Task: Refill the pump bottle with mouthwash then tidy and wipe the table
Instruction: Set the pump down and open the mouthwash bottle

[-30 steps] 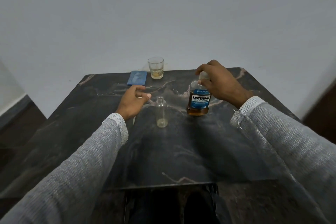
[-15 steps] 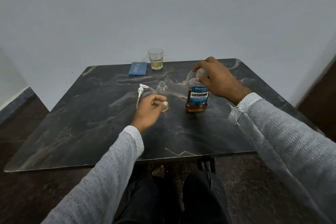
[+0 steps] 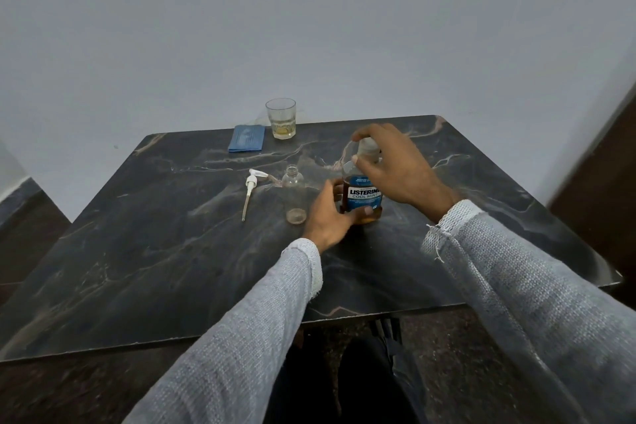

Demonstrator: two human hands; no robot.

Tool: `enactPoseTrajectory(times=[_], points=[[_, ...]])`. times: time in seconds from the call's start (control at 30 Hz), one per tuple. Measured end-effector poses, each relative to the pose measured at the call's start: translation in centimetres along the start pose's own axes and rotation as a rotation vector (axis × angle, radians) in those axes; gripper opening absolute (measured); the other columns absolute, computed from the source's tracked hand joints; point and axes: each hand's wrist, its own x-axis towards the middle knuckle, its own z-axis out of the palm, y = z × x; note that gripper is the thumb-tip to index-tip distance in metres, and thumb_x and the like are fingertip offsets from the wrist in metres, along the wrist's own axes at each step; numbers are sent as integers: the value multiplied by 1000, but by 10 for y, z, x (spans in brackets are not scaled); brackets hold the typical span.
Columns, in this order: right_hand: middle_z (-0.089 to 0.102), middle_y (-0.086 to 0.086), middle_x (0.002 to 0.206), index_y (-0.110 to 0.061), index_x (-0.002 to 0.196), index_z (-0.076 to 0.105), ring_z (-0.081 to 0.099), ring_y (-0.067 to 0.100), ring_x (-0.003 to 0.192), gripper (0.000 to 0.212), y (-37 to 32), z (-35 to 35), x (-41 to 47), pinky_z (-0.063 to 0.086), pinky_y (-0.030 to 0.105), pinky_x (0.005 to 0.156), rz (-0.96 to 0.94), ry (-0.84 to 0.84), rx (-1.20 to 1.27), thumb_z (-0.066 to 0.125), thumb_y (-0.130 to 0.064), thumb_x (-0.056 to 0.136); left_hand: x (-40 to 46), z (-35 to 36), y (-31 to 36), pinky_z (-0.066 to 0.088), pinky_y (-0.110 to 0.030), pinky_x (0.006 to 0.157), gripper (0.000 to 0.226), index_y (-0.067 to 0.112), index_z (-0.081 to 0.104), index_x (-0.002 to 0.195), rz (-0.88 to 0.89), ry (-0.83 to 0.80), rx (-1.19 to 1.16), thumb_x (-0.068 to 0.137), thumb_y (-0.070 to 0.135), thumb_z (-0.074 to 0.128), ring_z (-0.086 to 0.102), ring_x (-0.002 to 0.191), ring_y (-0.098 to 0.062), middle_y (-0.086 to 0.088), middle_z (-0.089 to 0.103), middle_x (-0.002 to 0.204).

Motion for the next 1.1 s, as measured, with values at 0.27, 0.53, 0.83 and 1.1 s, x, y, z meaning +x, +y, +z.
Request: enactPoseTrajectory(times=[0.27,0.53,0.83,1.1], points=[[61,-15,96,-27,107,56,61,-3,82,44,1,26,14,49,10,62,272,173,436,68,-58,78,13,20,-16,49,-43,101,54,10,58,123,34,29,-129,75,12,81,65,110,-18,-5,70,117],[68,-6,66,-24,75,60,65,4,60,34,7,52,27,57,28,56,294,331,431,74,-55,74,20,19,-29,53,-42,97,47,12,62,118,42,31,-137,75,15,82,69,103,-15,-3,73,110],[73,3,73,-10,90,66,71,16,68,24,15,33,29,59,29,68,142,24,596,70,-34,87,28,16,-32,48,-42,103,44,19,60,120,79,-16,-73,80,15,77,65,110,-13,0,71,116],[73,6,88,-9,97,67,70,25,88,16,24,8,38,58,35,81,103,-337,695,68,-22,89,25,16,-31,49,-40,102,42,17,62,120,114,-18,-61,80,14,77,65,110,-12,0,70,116]])
